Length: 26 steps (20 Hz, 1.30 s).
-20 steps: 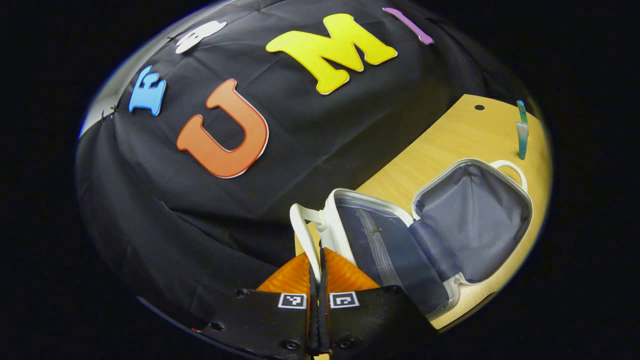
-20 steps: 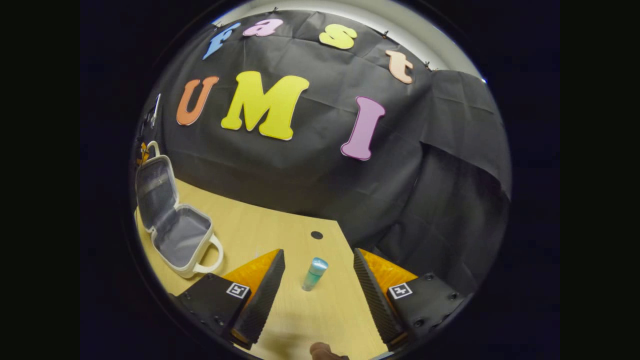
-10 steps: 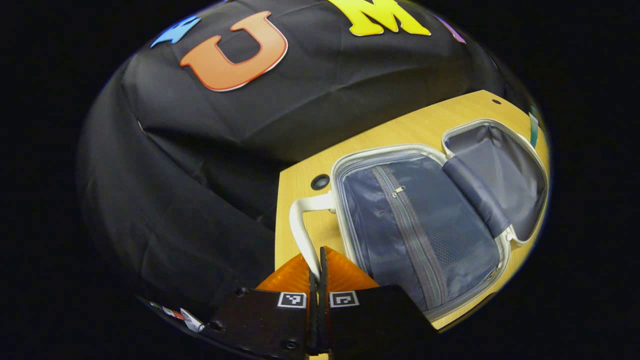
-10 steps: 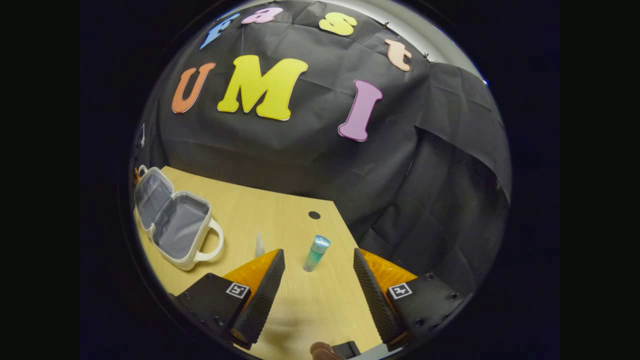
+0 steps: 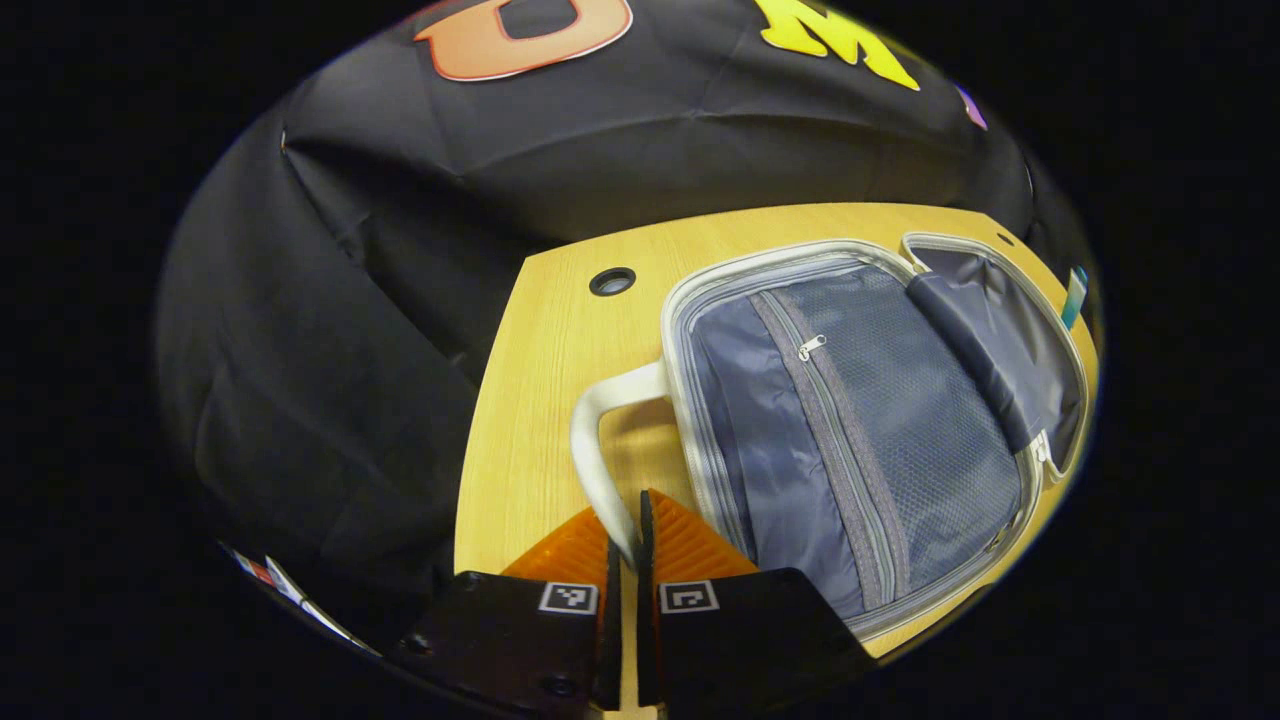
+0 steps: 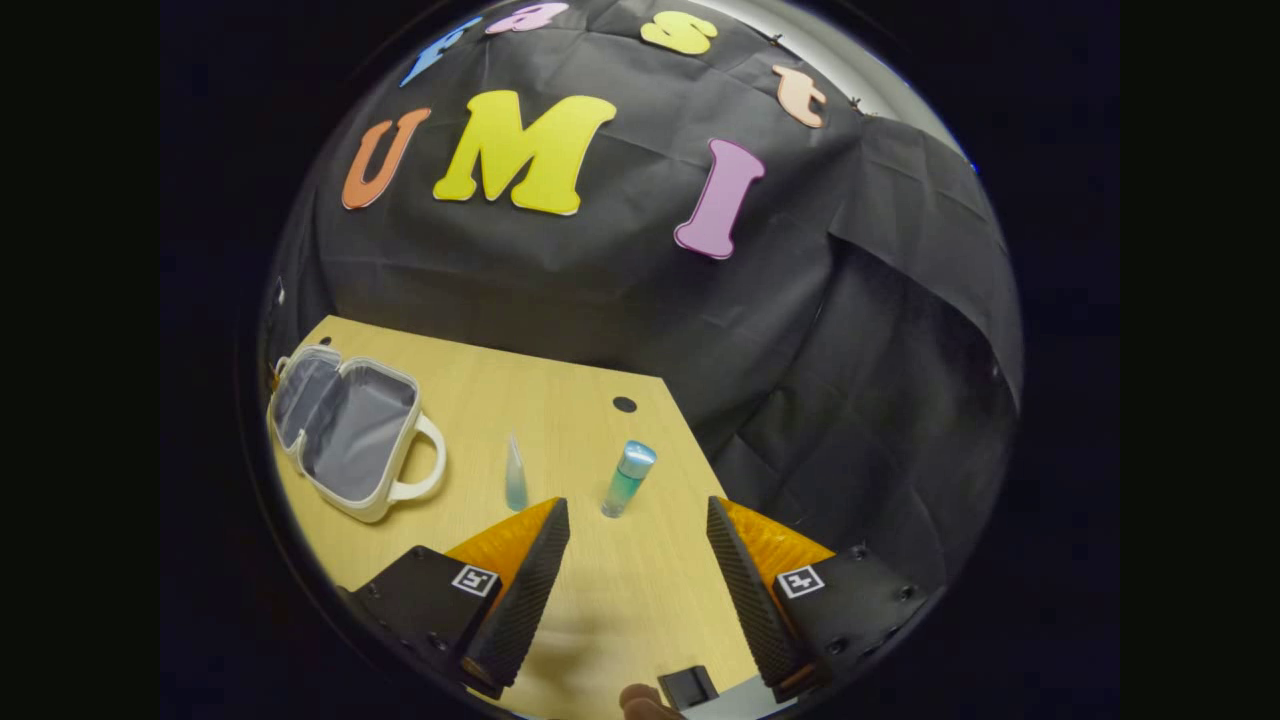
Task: First open the suitcase, pack the skin care products into it, and then close the suitcase.
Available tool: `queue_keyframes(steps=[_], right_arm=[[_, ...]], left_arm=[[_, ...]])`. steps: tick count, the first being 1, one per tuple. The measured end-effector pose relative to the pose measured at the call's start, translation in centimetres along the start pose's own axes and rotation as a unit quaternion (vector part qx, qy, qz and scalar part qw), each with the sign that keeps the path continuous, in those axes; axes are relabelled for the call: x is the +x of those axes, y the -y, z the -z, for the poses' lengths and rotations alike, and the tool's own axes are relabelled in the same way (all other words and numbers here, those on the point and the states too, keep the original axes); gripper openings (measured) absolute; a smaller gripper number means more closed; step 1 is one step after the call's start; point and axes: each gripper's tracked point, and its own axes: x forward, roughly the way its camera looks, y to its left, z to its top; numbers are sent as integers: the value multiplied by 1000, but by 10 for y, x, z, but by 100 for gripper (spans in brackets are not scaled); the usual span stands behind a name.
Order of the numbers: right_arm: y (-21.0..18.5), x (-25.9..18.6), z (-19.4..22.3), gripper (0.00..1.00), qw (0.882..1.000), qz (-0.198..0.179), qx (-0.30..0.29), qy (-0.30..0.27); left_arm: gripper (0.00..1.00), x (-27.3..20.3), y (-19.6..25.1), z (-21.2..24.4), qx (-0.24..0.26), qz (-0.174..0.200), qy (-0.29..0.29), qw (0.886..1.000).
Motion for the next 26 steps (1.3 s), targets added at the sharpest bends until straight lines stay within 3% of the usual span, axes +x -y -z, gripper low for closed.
queue_keyframes(steps=[2, 3, 6, 7, 8, 13, 20, 26], right_arm=[[4, 3, 1, 82, 1000, -1, 2, -1], [5, 5, 1, 82, 1000, -2, 1, 1], [9, 13, 6, 82, 1000, -13, -6, 2], [10, 16, 10, 82, 1000, -19, -7, 0], [12, 20, 11, 82, 1000, -27, -8, -2], [35, 36, 18, 82, 998, -59, -15, 5], [83, 63, 29, 84, 996, -87, -18, 8], [123, 84, 43, 82, 995, -94, -21, 0]], left_arm=[[19, -9, -10, -1, -16, -17, 9, 1000], [20, -13, -16, -3, -20, -29, 12, 999], [80, -43, -7, -23, -30, -38, 48, 998], [82, -55, 0, -31, -32, -38, 60, 997], [100, -70, 6, -40, -33, -45, 74, 996], [99, -124, 90, -96, -39, -29, 146, 988], [99, -162, 286, -148, -31, 73, 197, 977], [99, -168, 429, -145, -8, 166, 188, 968]])
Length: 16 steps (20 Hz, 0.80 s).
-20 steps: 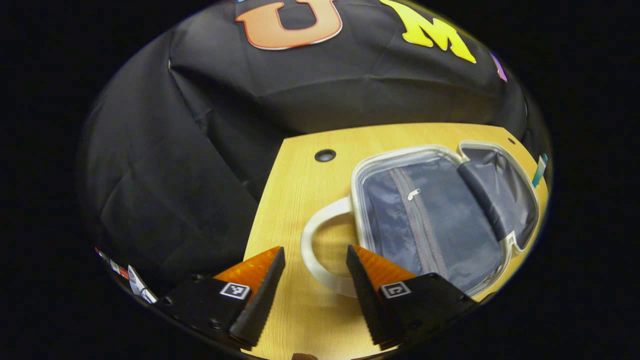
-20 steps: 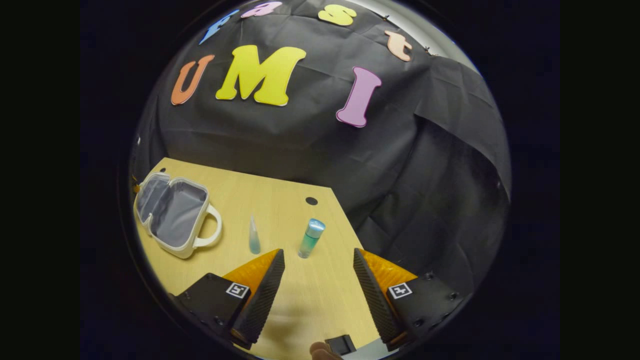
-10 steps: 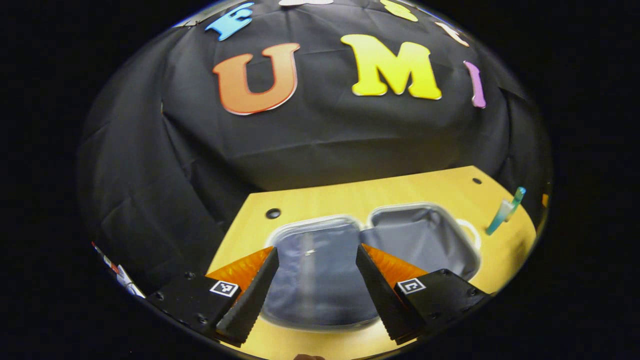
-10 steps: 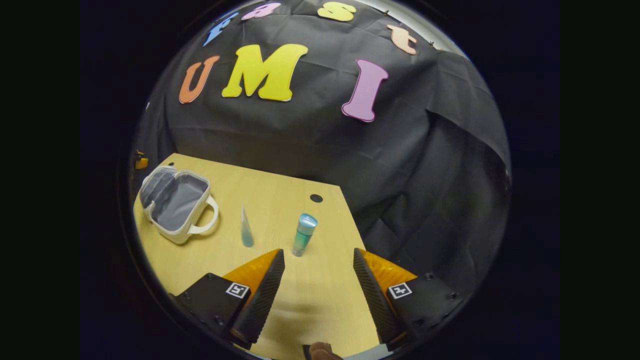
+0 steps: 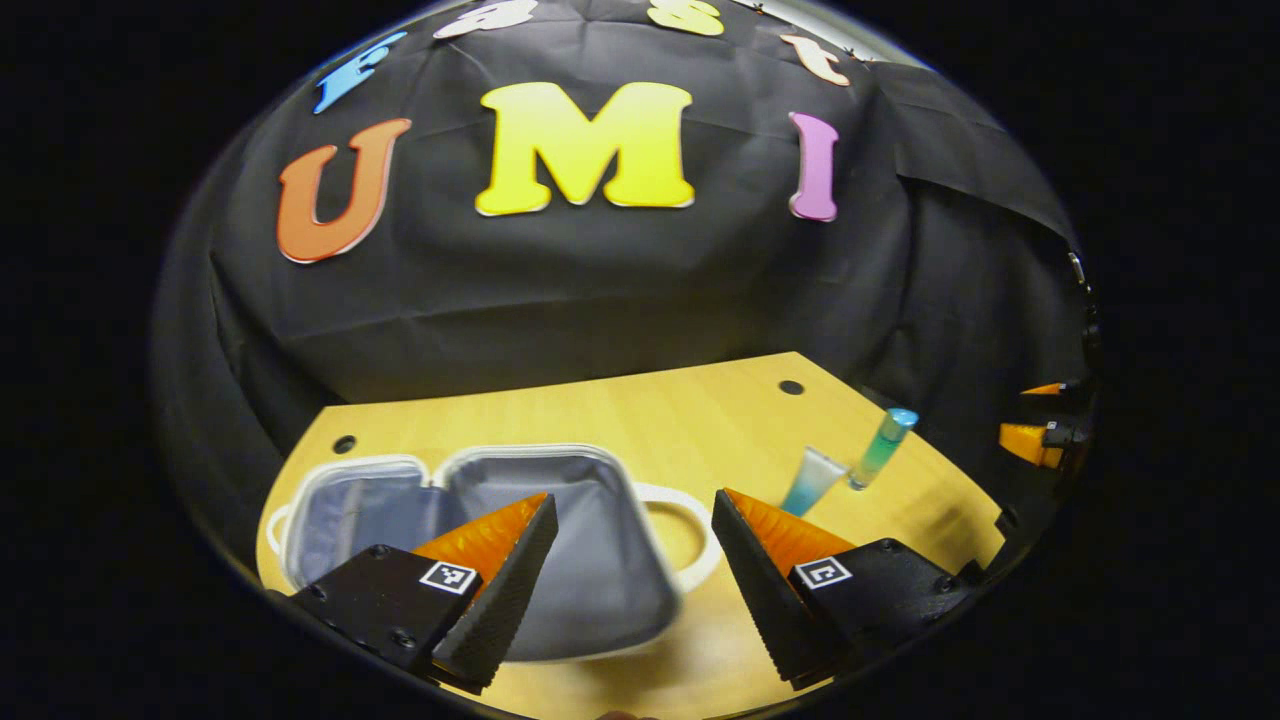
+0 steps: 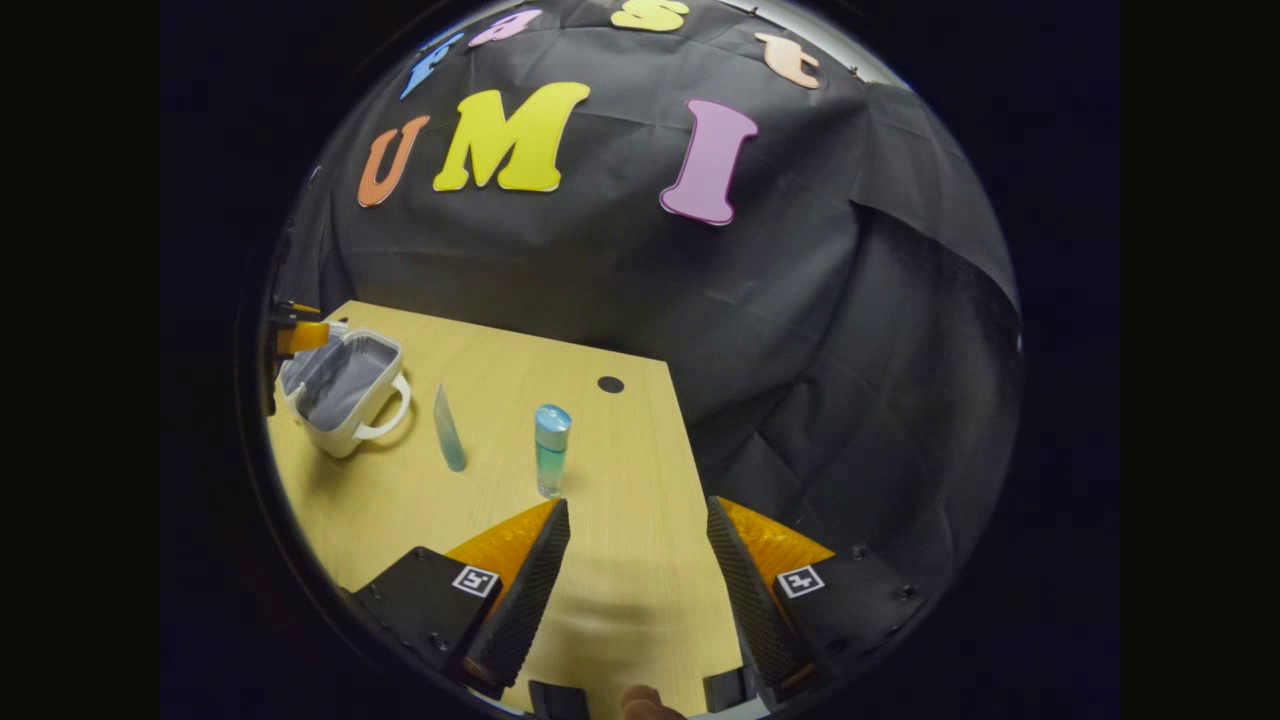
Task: First open the suitcase, pack the skin care products into it, and then close the suitcase.
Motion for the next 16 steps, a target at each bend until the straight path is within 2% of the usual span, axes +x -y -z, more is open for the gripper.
queue_keyframes(steps=[4, 8, 11, 16], right_arm=[[21, 10, 12, 82, 1000, 0, 3, -13], [32, 22, 28, 82, 1000, -4, -7, -29], [30, 32, 34, 82, 999, -17, -11, -34], [24, 51, 43, 84, 998, -32, -28, -45]], left_arm=[[99, 26, 76, 22, 15, 49, -23, 998], [99, 60, 120, 44, 8, 73, -47, 996], [99, 92, 135, 59, -8, 69, -55, 996], [98, 141, 132, 80, -17, 26, -66, 997]])
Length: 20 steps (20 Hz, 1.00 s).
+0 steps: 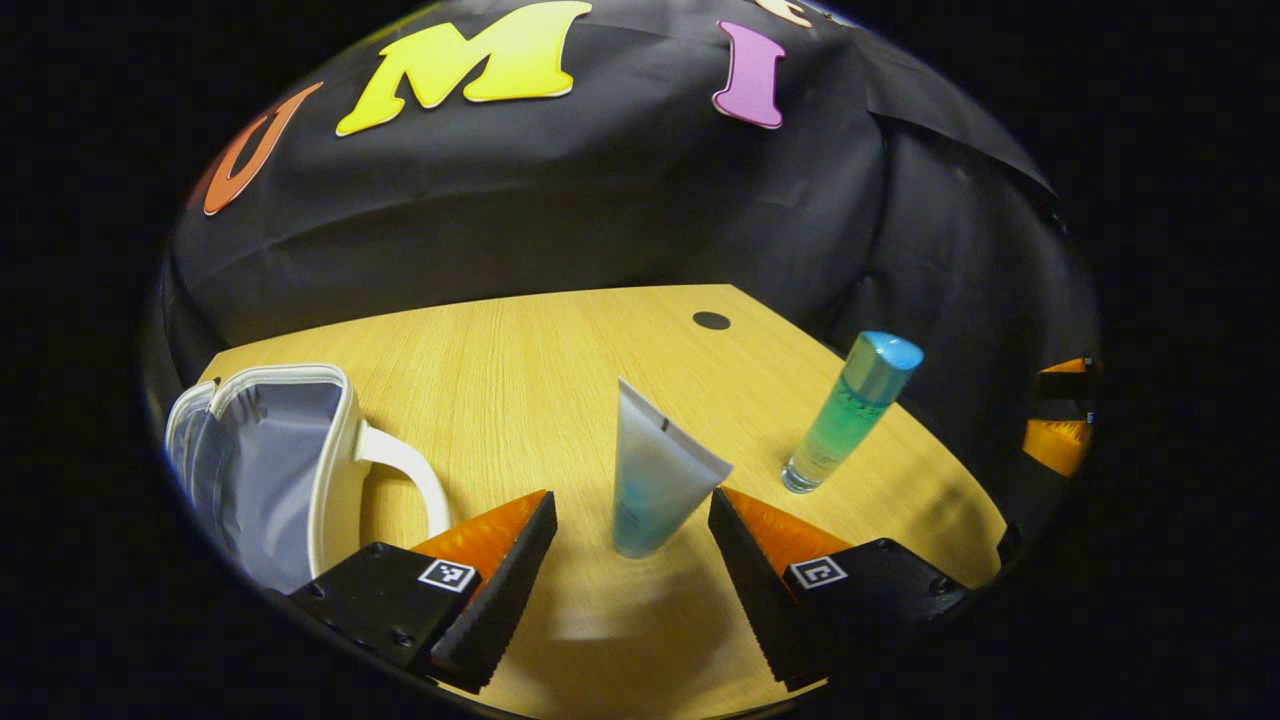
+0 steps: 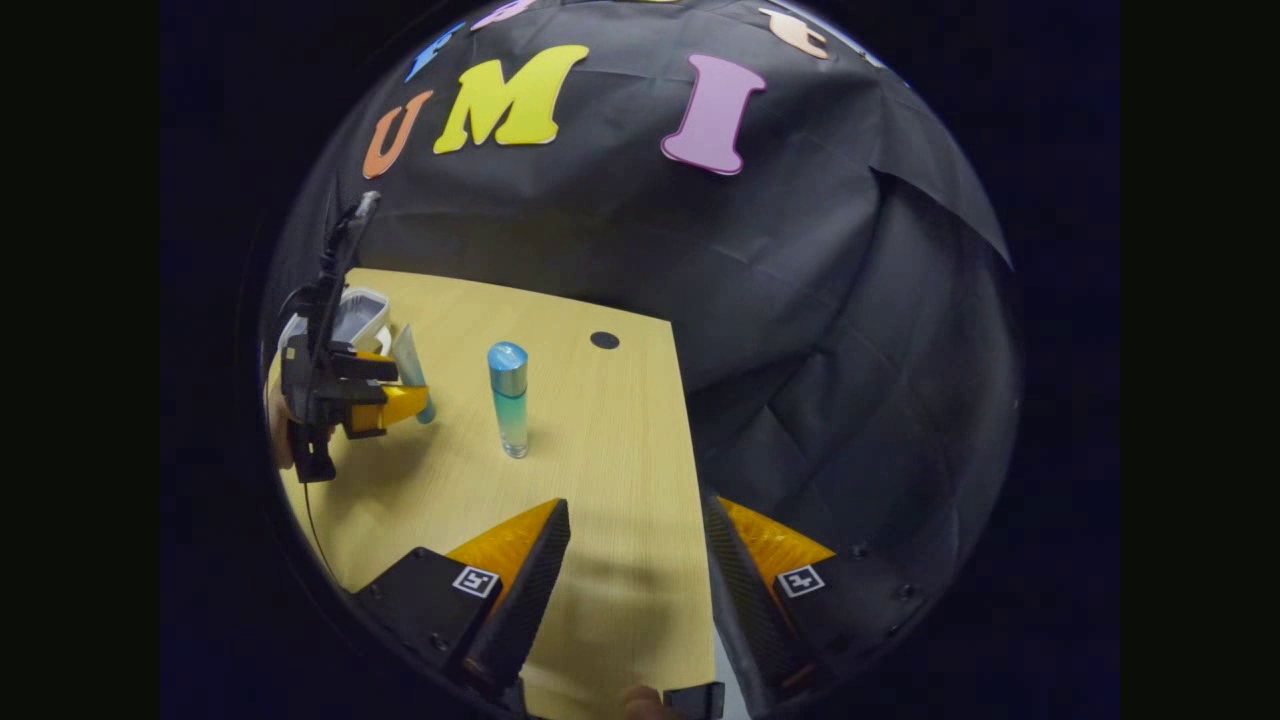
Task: First open the suitcase, pack the skin care products into it, and then close the suitcase.
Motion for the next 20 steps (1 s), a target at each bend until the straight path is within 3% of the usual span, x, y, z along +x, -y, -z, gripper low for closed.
queue_keyframes(steps=[1, 2, 4, 7, 8, 13, 20], right_arm=[[-2, 4, 1, 84, 1000, -3, -3, -1], [-2, 8, 0, 84, 1000, -6, -5, -1], [-8, 14, -4, 84, 1000, -17, -5, 3], [-22, 23, -9, 82, 999, -34, -6, 8], [-26, 25, -11, 84, 999, -39, -6, 10], [-65, 40, -33, 84, 996, -87, 12, 23], [-120, 89, -61, 82, 990, -133, 25, 31]], left_arm=[[96, 7, -2, 2, -1, -8, 0, 1000], [86, 12, -4, 4, -3, -12, 0, 1000], [87, 18, -5, 2, -6, -18, 5, 1000], [63, 20, 3, -4, -10, -1, 17, 1000], [47, 20, 3, -4, -11, 3, 15, 1000], [40, 2, 1, -6, 2, 2, -5, 1000], [39, -76, -4, -62, 31, -19, 31, 999]])
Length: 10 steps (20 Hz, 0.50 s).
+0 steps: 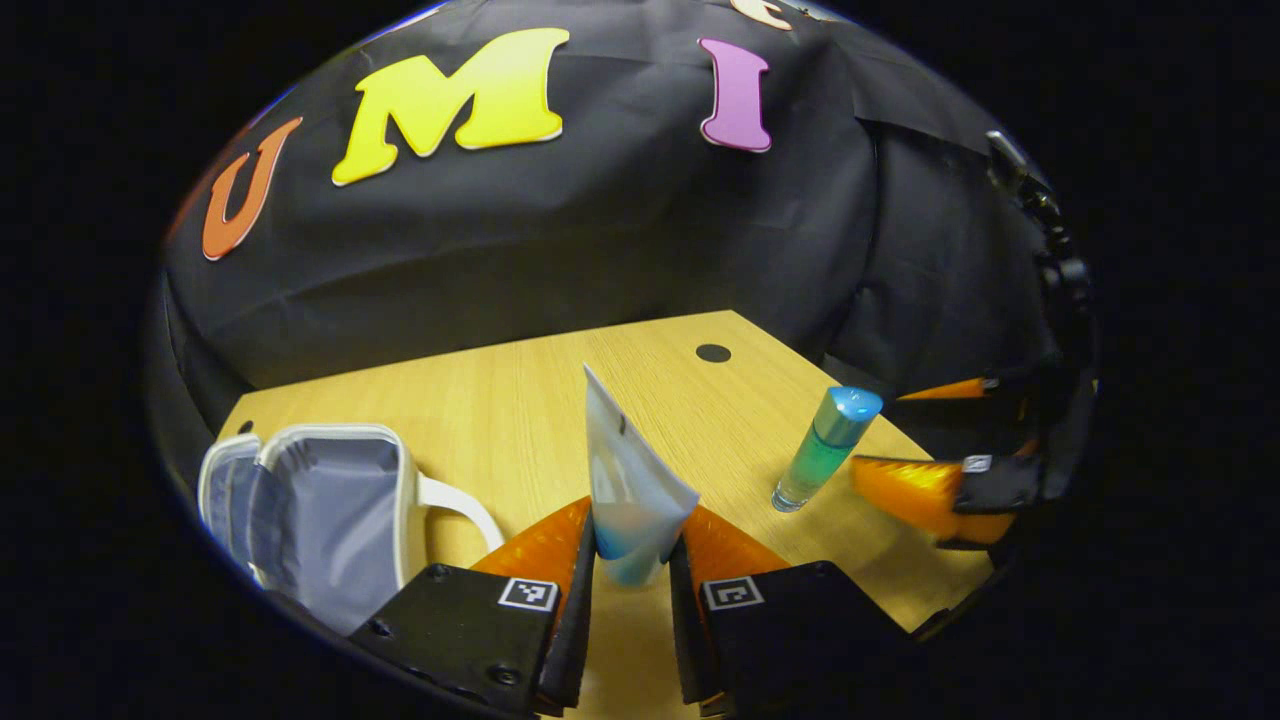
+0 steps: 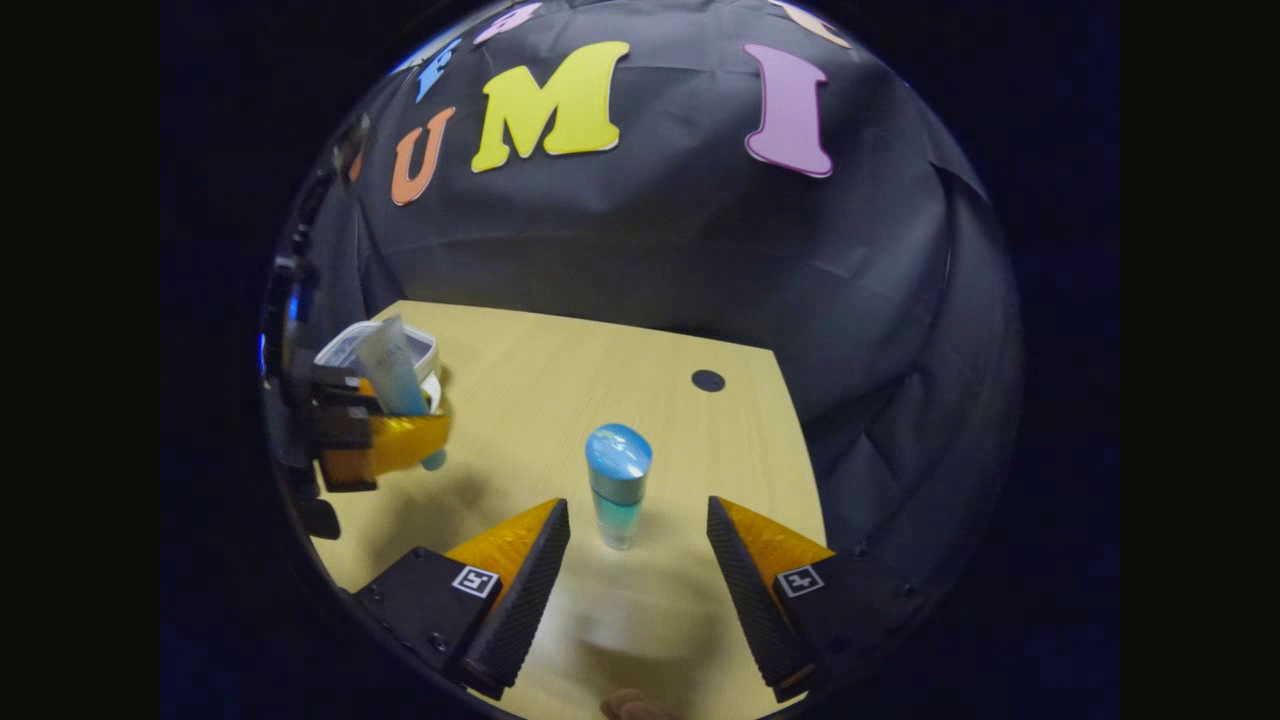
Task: First open the suitcase, pack the skin care products into it, and then close the suitcase.
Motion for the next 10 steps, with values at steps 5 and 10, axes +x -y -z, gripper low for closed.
queue_keyframes(steps=[5, 10], right_arm=[[-6, 42, 12, 77, 1000, 11, -1, -21], [-5, 56, 25, 40, 998, 36, 25, -54]], left_arm=[[39, -57, -19, -20, -22, -21, 2, 1000], [38, -104, -57, -21, -23, -41, 4, 999]])
